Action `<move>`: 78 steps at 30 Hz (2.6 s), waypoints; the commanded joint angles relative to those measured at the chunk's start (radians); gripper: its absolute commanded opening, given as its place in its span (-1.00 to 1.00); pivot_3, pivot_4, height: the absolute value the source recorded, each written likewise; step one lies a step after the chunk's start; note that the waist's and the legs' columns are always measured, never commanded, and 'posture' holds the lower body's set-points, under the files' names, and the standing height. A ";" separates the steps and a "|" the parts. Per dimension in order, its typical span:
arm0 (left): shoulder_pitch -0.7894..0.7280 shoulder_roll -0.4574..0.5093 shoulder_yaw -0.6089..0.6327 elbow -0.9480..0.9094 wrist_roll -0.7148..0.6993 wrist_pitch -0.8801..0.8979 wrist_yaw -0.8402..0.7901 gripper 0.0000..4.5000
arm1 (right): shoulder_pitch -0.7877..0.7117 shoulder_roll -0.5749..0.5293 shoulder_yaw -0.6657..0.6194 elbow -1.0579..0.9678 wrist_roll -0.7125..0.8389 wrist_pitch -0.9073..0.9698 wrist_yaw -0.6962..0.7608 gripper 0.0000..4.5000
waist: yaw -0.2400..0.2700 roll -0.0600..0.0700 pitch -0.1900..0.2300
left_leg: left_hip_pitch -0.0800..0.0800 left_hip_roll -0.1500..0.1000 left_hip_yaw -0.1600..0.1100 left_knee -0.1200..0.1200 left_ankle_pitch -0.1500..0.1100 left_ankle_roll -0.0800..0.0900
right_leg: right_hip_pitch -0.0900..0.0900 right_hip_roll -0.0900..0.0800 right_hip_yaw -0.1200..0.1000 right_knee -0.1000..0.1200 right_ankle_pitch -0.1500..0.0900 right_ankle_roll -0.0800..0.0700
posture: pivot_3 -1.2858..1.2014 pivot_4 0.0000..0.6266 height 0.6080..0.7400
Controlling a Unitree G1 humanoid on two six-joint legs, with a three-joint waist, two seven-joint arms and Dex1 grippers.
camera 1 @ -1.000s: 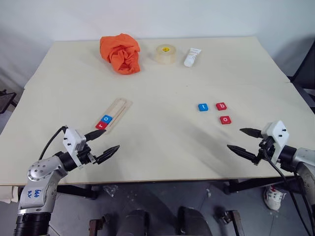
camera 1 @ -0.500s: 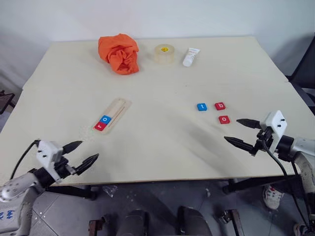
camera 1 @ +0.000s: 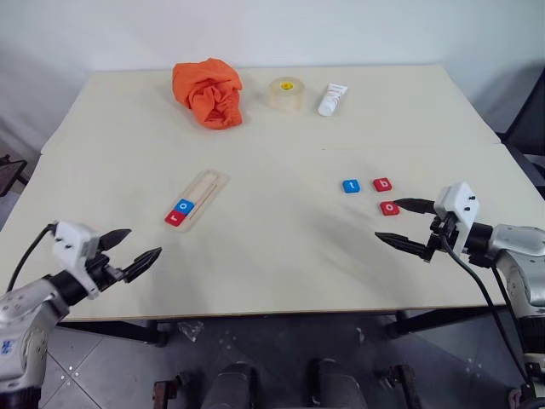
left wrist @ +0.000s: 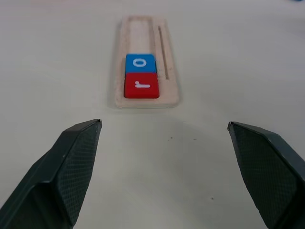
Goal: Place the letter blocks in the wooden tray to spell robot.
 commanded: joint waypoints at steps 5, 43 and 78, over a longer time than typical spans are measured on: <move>-0.267 0.069 -0.156 0.101 0.061 0.237 0.071 1.00 | -0.035 0.013 0.016 -0.018 0.002 -0.027 0.005 0.98 | -0.007 0.000 0.000 | 0.000 0.000 0.001 0.000 -0.001 0.000 | -0.001 0.001 -0.001 0.004 0.000 0.000 | 0.03 -0.52 1.00; -0.562 -0.001 -0.448 0.441 0.298 0.363 0.047 0.51 | -0.047 0.019 0.019 -0.015 -0.021 -0.039 -0.009 1.00 | -0.008 -0.001 0.001 | 0.003 0.000 0.005 0.001 -0.001 0.000 | -0.001 0.002 0.001 0.007 0.000 0.001 | 0.03 -0.52 1.00; -0.796 -0.190 -0.879 0.236 0.435 0.048 -0.401 0.51 | 0.092 -0.083 -0.065 -0.031 0.006 -0.129 0.093 1.00 | 0.001 -0.005 0.003 | -0.002 -0.001 0.005 0.003 0.000 0.002 | -0.001 0.002 0.001 0.003 0.001 0.002 | 0.03 -0.52 1.00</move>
